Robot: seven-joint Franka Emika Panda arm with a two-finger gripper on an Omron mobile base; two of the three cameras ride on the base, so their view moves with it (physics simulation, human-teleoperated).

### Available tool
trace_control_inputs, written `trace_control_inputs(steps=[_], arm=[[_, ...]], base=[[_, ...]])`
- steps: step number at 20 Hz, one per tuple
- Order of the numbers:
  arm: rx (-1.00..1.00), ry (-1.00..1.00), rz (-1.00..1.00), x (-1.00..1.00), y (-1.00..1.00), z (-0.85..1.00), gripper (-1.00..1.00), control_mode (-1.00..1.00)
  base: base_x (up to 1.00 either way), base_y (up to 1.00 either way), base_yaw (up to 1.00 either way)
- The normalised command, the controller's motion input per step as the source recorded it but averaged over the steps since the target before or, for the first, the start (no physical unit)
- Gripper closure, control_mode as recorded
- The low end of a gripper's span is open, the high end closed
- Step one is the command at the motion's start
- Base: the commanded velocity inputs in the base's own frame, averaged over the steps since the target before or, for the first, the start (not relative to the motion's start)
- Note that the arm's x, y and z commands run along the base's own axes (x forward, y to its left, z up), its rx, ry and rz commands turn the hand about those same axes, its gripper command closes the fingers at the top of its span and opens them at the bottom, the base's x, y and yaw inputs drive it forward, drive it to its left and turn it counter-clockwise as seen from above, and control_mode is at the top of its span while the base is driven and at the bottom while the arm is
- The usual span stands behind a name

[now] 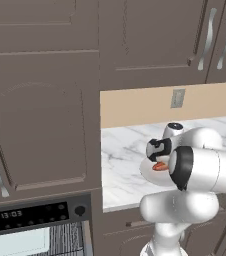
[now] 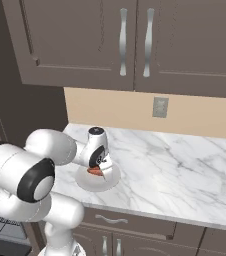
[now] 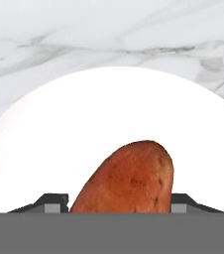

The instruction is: Place the sweet potato on the top rack of the oven.

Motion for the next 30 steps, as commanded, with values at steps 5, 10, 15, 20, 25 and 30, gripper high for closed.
trace_control_inputs(steps=[5,10,15,20,25,30], arm=[[0.0,-0.02,0.0,-0.21,0.04,0.62,1.0,-1.0],[-0.01,-0.01,0.04,-0.41,0.44,1.0,1.0,-1.0],[-0.08,-0.06,0.18,-0.58,0.56,1.0,1.0,-1.0],[-0.07,-0.1,0.25,-0.81,0.35,0.98,1.0,-1.0],[-0.17,-0.17,0.23,-0.85,0.51,0.59,1.0,-1.0],[-0.09,-0.23,0.1,-0.86,0.26,0.13,1.0,-1.0]], base=[[0.0,0.0,0.0],[0.0,0.0,0.0],[0.0,0.0,0.0],[0.0,0.0,0.0],[0.0,0.0,0.0],[0.0,0.0,0.0]])
